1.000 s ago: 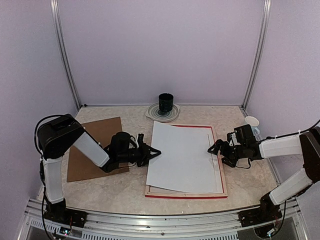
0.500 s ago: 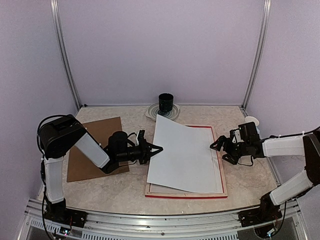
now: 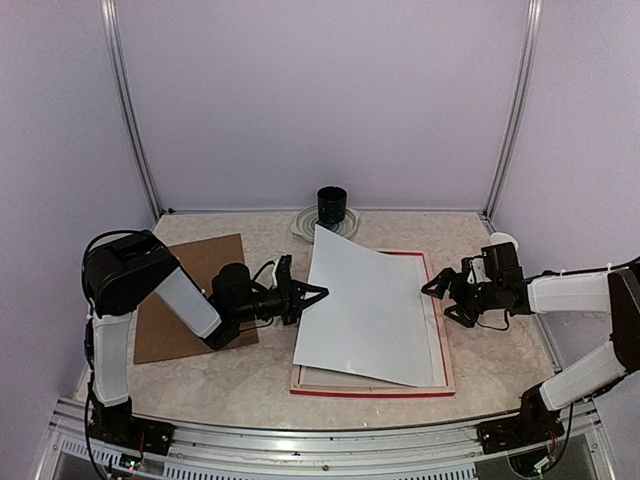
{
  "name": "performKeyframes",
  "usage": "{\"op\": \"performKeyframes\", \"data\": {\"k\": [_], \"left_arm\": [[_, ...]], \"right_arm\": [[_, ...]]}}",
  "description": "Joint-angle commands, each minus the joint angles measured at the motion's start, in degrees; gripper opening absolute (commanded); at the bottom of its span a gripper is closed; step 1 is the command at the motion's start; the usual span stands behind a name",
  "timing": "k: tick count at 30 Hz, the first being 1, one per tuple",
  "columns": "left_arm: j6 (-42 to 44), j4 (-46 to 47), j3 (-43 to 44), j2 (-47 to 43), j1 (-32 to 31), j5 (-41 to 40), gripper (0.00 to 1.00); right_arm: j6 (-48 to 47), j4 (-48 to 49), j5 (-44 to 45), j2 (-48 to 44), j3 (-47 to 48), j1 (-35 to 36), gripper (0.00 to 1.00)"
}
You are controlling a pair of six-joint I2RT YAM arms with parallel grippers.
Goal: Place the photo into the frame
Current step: Place the photo on the mat board.
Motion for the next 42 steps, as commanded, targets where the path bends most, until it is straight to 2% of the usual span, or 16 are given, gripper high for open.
{"op": "performKeyframes", "data": {"k": [1,4,8,15,24,26,28,31,35,42], "left_arm": [[-1.7,7.8,0.9,0.5,0.0,2.8,0.0],[-1.6,9.9,0.9,-0.4,-0.2,2.9,0.0],[1.7,1.8,0.6,-0.8,-0.1,1.7,0.0],[-2.9,7.8,0.2,7.4,-0.3,2.1,0.0],[-1.8,5.1,0.5,6.9,-0.4,2.5,0.0],[-1.6,4.4,0.4,6.6,-0.3,2.7,0.04],[-1.2,2.9,0.1,6.1,-0.3,2.7,0.13],[1.3,-4.1,0.6,4.7,-0.2,3.0,0.28],[6.1,-17.8,2.9,1.4,0.3,2.4,0.39],[12.9,-33.8,10.9,0.3,0.7,4.4,0.42]], "right_arm": [[0.6,0.7,-1.0,-1.5,0.6,-0.9,0.99],[0.7,0.6,-1.1,-1.5,0.8,-0.9,0.99],[0.9,0.5,-1.2,-1.5,1.0,-1.0,0.99],[0.8,-0.4,-0.9,-1.5,1.1,-1.0,0.99],[0.2,-1.5,0.1,0.1,1.3,-1.0,0.99],[0.0,-1.5,0.3,0.6,0.9,-1.0,0.99],[-0.1,-1.6,0.6,0.9,0.7,-1.0,0.99],[-0.3,-1.6,0.9,0.6,0.5,-1.0,0.99],[-0.6,-1.6,1.6,0.3,0.6,-1.0,0.99],[-1.0,-1.5,1.7,0.8,0.3,-1.0,0.99]]}}
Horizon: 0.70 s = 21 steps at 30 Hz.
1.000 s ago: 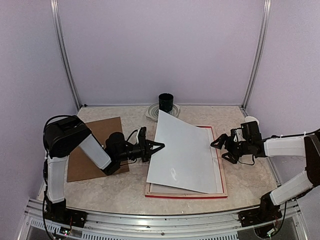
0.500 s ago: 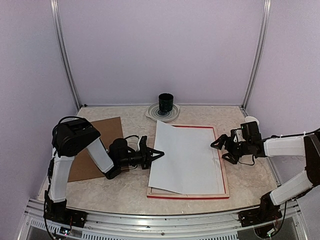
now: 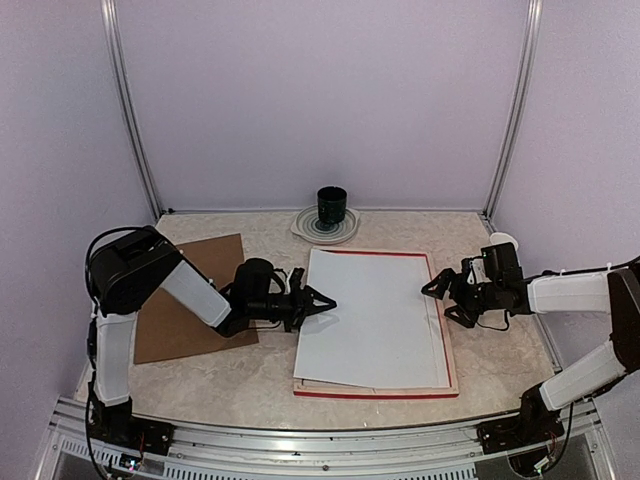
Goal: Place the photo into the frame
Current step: Place the photo on the mat board.
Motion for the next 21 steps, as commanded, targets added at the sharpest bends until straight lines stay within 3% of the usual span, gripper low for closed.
{"op": "performKeyframes", "data": {"k": [1,5,13,21], "left_arm": [[6.0,-12.3,4.8,-1.3,0.5,2.4,0.42],[6.0,-12.9,6.2,-0.8,1.0,3.8,0.39],[6.4,-13.3,6.6,-2.1,2.1,7.1,0.13],[7.2,-14.7,9.0,-2.2,2.2,9.7,0.03]], "right_arm": [[-1.2,-0.9,1.6,0.9,0.2,-1.0,0.99],[-1.6,0.0,1.5,2.2,0.0,-1.0,0.99],[-2.4,0.4,1.3,2.9,-0.1,-1.0,0.99],[-2.6,1.0,0.9,3.5,-0.1,-1.0,0.99]]}}
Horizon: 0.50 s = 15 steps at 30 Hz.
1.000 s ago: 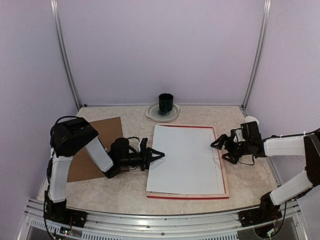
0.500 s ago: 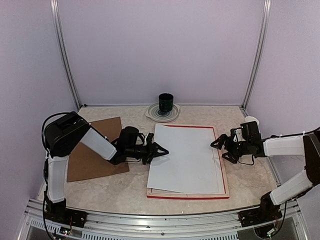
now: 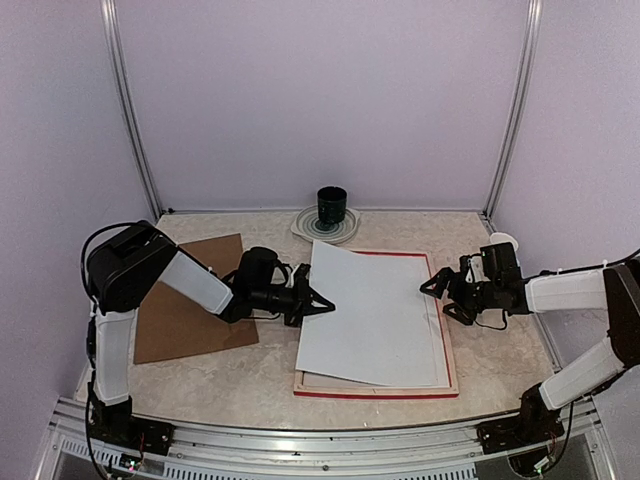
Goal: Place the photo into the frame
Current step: Place the photo on the mat board.
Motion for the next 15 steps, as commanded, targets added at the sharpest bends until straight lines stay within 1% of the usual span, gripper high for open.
{"op": "performKeyframes", "data": {"k": [1,5,11,15], "left_arm": [[1.4,-0.7,2.0,-2.1,0.4,2.7,0.01],[0.5,1.4,2.0,-2.6,0.5,3.6,0.0],[-4.6,10.8,1.4,-3.8,0.5,4.9,0.0],[-7.3,14.6,2.8,-3.6,-0.1,5.4,0.0]], "right_arm": [[-0.7,-1.9,0.7,1.9,-0.1,-1.0,0.99],[-0.8,-2.0,0.9,1.7,-0.2,-1.0,0.99],[-0.7,-1.7,0.7,2.5,-0.1,-1.1,0.99],[-0.3,-1.0,0.3,3.0,-0.2,-1.1,0.99]]}}
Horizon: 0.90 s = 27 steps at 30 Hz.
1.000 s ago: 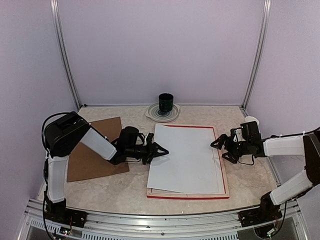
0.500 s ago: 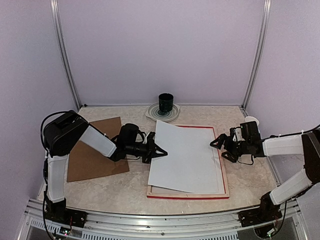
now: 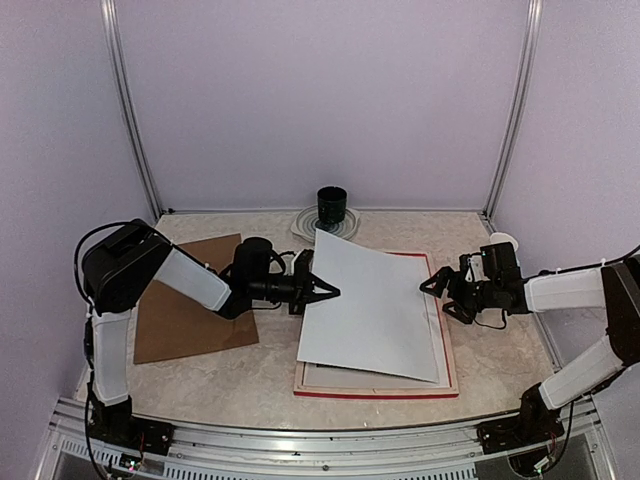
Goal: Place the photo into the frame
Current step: Place the photo on the mat board.
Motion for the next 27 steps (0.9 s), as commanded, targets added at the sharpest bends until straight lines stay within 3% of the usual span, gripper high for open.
{"op": "performKeyframes", "data": {"k": [1,15,21,27], "left_arm": [[-4.1,8.9,2.3,-1.9,-0.5,1.9,0.0],[-1.7,7.6,3.4,-0.9,-2.4,1.5,0.0],[8.5,-3.5,5.1,-1.6,-2.7,-0.6,0.0],[9.7,-5.3,5.2,-1.2,-3.1,-0.9,0.0]], "right_arm": [[0.2,-2.3,0.5,2.3,-0.2,-0.8,0.99],[0.5,-2.4,0.2,1.7,-0.9,-1.3,0.99],[0.7,-2.5,-0.1,1.5,-0.7,-1.5,0.99],[0.7,-2.9,-0.1,1.3,-0.5,-1.5,0.99]]}}
